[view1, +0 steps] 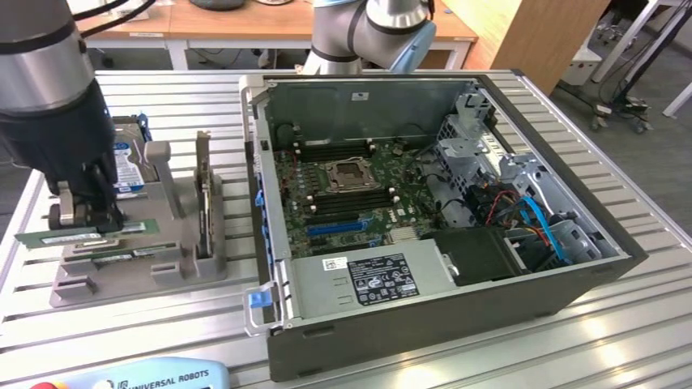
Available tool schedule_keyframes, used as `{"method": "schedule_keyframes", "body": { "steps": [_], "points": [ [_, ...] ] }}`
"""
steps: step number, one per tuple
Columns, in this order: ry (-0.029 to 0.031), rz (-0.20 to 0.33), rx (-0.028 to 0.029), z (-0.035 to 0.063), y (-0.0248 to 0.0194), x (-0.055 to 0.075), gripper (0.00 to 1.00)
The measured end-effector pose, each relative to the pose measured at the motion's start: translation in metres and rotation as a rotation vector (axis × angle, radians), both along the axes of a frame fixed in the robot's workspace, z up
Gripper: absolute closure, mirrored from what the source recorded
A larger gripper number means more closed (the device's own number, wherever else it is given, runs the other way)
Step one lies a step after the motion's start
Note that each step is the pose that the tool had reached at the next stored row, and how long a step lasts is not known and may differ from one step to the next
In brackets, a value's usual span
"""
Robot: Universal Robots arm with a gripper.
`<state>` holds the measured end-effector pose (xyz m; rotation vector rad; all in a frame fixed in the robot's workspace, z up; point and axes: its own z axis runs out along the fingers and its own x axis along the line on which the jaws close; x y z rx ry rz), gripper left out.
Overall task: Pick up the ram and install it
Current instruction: 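Pick up the ram and move it above insertion slot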
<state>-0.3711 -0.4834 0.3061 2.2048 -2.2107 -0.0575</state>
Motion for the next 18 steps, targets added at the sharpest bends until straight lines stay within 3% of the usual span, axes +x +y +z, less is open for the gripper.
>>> {"method": "schedule_keyframes", "body": {
  "steps": [18],
  "points": [
    [0.0001, 0.000, 0.0000, 0.0541, 0.0000, 0.001, 0.89]
  ]
}}
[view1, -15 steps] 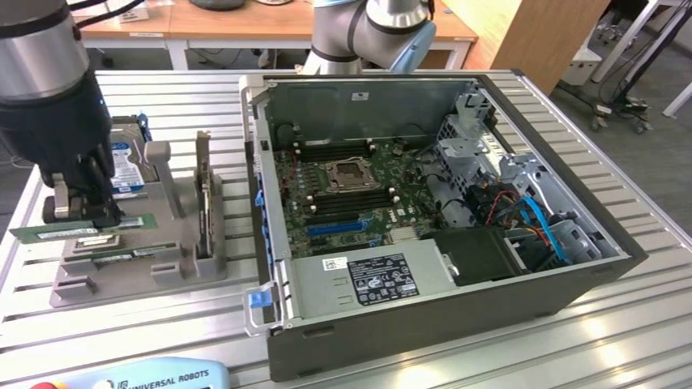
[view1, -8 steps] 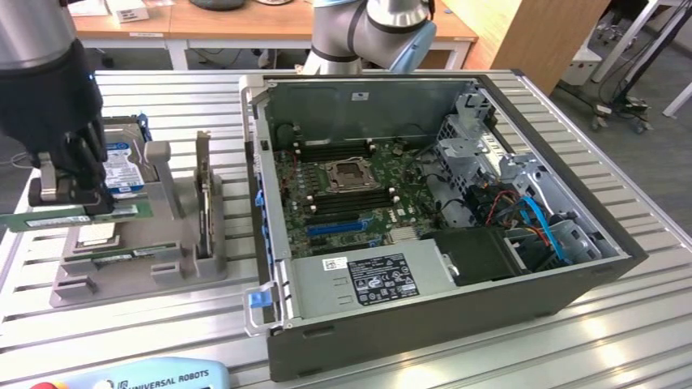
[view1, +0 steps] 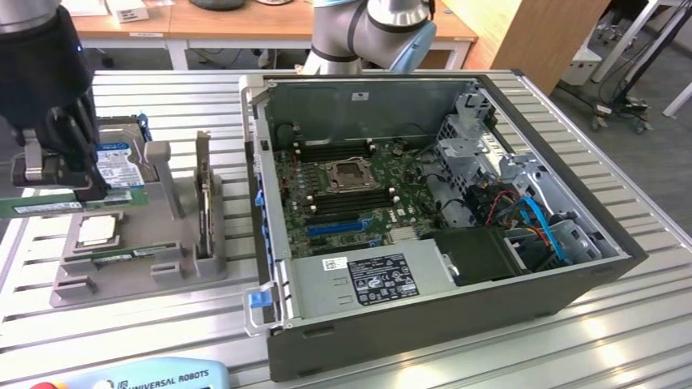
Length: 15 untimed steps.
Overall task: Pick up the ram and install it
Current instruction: 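Pick up the ram and move it above insertion slot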
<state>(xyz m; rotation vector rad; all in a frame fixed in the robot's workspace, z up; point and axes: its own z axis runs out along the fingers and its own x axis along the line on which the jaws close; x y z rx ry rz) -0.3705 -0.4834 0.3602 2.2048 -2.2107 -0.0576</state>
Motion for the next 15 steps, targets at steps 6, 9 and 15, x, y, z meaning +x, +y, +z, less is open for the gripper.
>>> {"method": "schedule_keyframes", "body": {
  "steps": [6, 9, 15],
  "points": [
    [0.0000, 0.000, -0.0001, 0.0146, 0.0000, 0.000, 0.89],
    [0.0001, 0.000, -0.0001, 0.0213, 0.0000, 0.000, 0.89],
    [0.0000, 0.000, -0.0001, 0.0333, 0.0000, 0.000, 0.89]
  ]
}}
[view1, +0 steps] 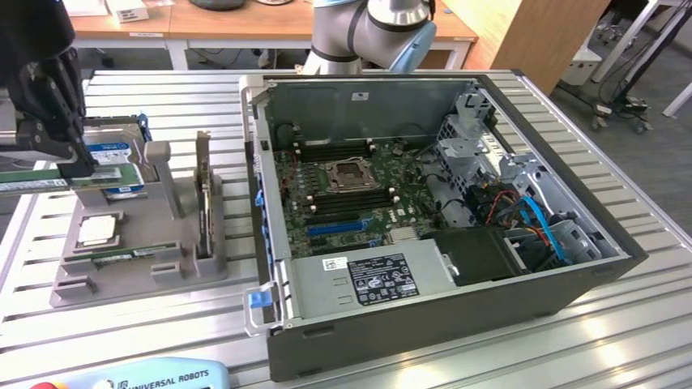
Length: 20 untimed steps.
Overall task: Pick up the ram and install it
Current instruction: 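Pick up the ram and move it above insertion slot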
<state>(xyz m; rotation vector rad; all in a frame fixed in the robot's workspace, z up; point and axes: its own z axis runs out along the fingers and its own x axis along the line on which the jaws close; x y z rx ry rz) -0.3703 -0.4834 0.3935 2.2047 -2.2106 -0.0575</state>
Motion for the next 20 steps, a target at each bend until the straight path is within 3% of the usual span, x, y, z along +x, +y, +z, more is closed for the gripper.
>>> {"method": "schedule_keyframes", "body": {
  "steps": [8, 20],
  "points": [
    [0.0000, 0.000, 0.0000, 0.0127, 0.0000, 0.000, 0.89],
    [0.0000, 0.000, 0.0000, 0.0128, -0.0001, 0.002, 0.89]
  ]
}}
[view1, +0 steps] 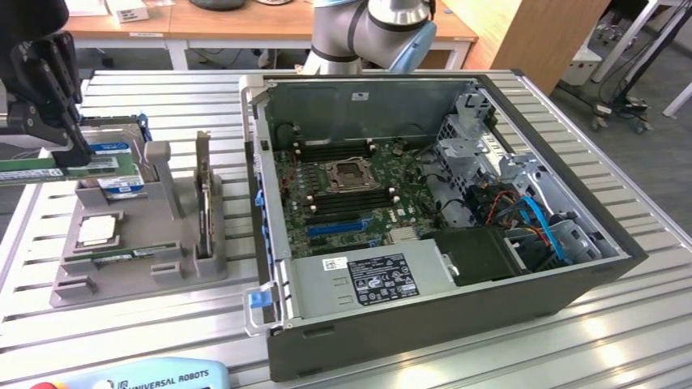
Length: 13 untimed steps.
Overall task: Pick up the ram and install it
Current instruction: 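Pick up the ram and move it above insertion slot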
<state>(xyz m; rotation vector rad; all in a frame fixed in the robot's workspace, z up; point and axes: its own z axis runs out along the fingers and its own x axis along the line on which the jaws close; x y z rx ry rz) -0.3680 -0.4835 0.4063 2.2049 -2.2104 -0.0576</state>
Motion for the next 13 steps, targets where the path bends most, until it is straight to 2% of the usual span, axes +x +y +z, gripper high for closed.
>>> {"method": "schedule_keyframes", "body": {
  "steps": [13],
  "points": [
    [-0.0001, 0.000, 0.0011, -0.0001, 0.0001, 0.018, 0.89]
  ]
}}
